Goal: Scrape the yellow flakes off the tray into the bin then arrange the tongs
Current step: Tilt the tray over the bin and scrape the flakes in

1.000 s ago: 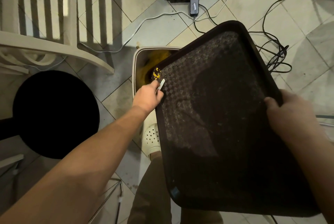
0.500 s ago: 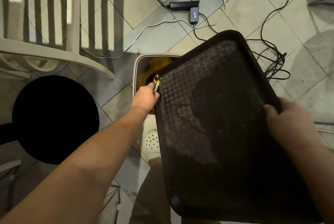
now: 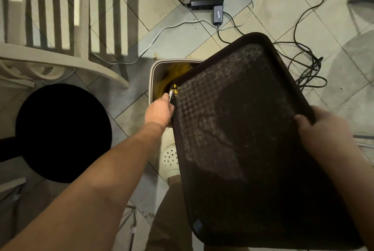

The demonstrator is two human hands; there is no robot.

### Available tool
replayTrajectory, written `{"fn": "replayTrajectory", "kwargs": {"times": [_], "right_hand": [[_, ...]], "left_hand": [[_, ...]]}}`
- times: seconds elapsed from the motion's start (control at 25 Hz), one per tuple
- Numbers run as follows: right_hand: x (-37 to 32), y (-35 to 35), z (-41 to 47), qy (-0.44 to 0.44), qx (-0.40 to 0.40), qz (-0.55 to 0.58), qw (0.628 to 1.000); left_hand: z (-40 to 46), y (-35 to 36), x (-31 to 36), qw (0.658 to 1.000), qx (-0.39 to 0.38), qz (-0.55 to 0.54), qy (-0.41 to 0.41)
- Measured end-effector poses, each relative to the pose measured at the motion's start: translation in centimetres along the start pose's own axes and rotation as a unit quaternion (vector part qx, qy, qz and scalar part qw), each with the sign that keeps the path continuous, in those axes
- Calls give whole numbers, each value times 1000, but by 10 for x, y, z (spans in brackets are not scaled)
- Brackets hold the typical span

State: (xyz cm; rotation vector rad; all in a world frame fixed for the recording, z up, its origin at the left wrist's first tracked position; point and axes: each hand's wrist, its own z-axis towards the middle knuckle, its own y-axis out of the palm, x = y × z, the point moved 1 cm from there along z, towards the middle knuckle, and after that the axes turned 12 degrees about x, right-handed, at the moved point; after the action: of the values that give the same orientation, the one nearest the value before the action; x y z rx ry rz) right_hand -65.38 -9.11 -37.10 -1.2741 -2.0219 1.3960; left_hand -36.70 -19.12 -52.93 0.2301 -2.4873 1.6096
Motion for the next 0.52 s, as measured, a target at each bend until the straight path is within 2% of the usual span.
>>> {"fn": "replayTrajectory", "kwargs": {"times": [0.08, 0.24, 0.4, 0.52], "right_hand": [[-1, -1, 1, -4, 1, 0, 1000], [-3, -4, 0, -4, -5, 0, 1000], [-3, -3, 3, 0, -8, -7, 1000], [-2, -3, 5, -5, -3, -9, 1000]], "left_hand": [[4, -3, -1, 1000, 25, -14, -10], [-2, -1, -2, 998, -19, 22, 59], [4, -1, -7, 1000, 12, 4, 7], [-1, 1, -9, 998, -10, 6, 63]]}}
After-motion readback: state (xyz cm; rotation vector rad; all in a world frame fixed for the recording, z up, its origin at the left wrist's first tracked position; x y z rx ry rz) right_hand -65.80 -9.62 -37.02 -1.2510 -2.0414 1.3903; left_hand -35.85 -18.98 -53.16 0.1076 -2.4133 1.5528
